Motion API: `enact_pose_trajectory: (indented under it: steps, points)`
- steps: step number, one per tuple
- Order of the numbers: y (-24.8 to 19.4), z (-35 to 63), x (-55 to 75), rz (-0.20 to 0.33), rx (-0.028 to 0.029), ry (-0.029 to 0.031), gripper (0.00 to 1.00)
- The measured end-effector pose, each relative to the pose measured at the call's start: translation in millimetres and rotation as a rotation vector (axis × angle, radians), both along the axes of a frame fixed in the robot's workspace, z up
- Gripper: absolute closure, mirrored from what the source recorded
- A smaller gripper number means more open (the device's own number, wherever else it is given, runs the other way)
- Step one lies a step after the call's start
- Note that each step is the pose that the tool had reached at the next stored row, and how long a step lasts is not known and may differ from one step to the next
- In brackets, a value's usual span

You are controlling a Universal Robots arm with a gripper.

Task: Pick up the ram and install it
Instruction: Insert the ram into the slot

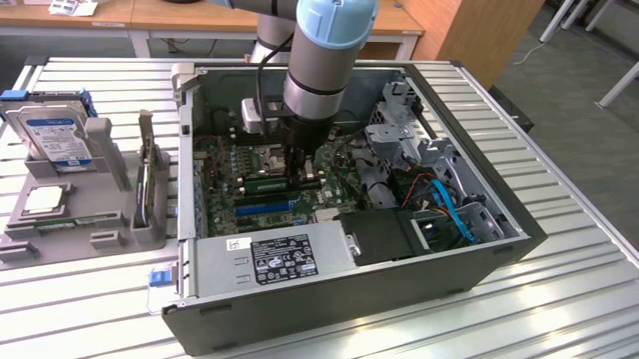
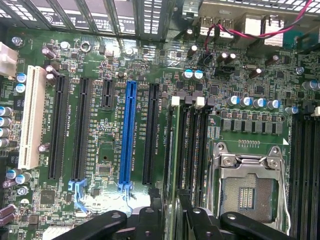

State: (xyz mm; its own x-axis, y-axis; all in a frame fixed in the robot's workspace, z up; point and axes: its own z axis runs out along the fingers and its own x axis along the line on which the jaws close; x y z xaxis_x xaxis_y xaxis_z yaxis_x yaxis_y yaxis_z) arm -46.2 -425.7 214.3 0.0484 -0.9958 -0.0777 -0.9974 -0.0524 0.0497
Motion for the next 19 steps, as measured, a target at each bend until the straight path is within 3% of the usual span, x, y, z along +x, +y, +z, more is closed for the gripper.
enact_pose_trajectory:
  steps: [4,6,12,14,19]
  points:
    - [0.0,0.5,0.0,0.000,0.0002,-0.0001,0.72]
    - [0.2,2.8,0.0,0.000,-0.0002,0.0001,0.66]
    - [0.5,25.7,0.3,0.000,0.0000,0.0000,0.66]
    - [0.6,27.9,1.8,0.000,0.0002,0.0000,0.66]
    - [0.5,28.0,23.5,0.000,0.0007,0.0028,0.66]
